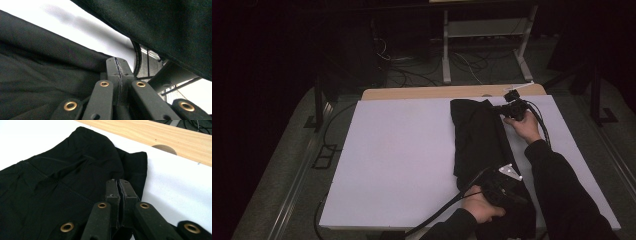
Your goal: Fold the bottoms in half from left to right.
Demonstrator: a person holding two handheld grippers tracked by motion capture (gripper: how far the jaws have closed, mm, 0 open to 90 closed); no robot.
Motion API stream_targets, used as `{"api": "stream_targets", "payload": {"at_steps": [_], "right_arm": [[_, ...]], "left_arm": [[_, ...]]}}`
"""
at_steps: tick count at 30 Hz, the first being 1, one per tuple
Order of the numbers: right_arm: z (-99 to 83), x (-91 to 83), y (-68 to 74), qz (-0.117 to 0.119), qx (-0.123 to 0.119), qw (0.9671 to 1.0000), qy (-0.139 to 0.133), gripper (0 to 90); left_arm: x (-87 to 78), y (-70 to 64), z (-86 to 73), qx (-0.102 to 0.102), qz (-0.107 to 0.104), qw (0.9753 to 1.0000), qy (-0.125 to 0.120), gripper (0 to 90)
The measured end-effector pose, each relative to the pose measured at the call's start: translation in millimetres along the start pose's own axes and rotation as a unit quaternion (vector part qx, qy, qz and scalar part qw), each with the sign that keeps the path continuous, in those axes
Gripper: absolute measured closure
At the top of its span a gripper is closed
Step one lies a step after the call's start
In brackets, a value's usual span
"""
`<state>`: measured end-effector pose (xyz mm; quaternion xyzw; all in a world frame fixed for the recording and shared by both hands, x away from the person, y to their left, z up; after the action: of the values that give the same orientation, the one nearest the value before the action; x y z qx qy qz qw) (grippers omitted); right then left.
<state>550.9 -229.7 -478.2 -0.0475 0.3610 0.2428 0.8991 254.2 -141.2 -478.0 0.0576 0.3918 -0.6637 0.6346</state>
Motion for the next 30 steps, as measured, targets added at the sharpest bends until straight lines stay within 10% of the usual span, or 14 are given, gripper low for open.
{"api": "stream_targets", "payload": {"at_steps": [8,13,23,30], "right_arm": [[-2.4,0.8,-4.2,0.005,0.005,1.0000,-0.006,85.4],[-5.1,1.1,-7.6,0.002,0.014,0.9999,-0.003,84.3],[-10.3,-13.5,-16.5,0.012,0.078,0.9968,-0.015,38.5],[-8.0,-29.5,-10.9,0.029,0.072,0.9967,-0.025,13.3]], "left_arm": [[9.2,-0.2,2.0,0.005,0.011,0.9999,0.012,87.5],[14.1,-4.8,2.9,-0.001,-0.029,0.9996,-0.005,82.0],[-14.7,1.7,1.3,-0.022,-0.030,0.9960,-0.081,47.1],[-39.1,9.7,-5.8,-0.004,0.007,0.9953,-0.096,31.5]]}}
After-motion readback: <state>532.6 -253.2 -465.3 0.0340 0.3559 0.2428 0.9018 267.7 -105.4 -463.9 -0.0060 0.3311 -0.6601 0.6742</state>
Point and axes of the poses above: each handheld gripper's, and its own axes: x roughly forward along the jaws, z roughly out of its top, y roughly to its left, the point moved 6 cm from there along x, roughly forward along the jaws, and after that the axes turned 6 degrees about -z, right-handed, at the moved point
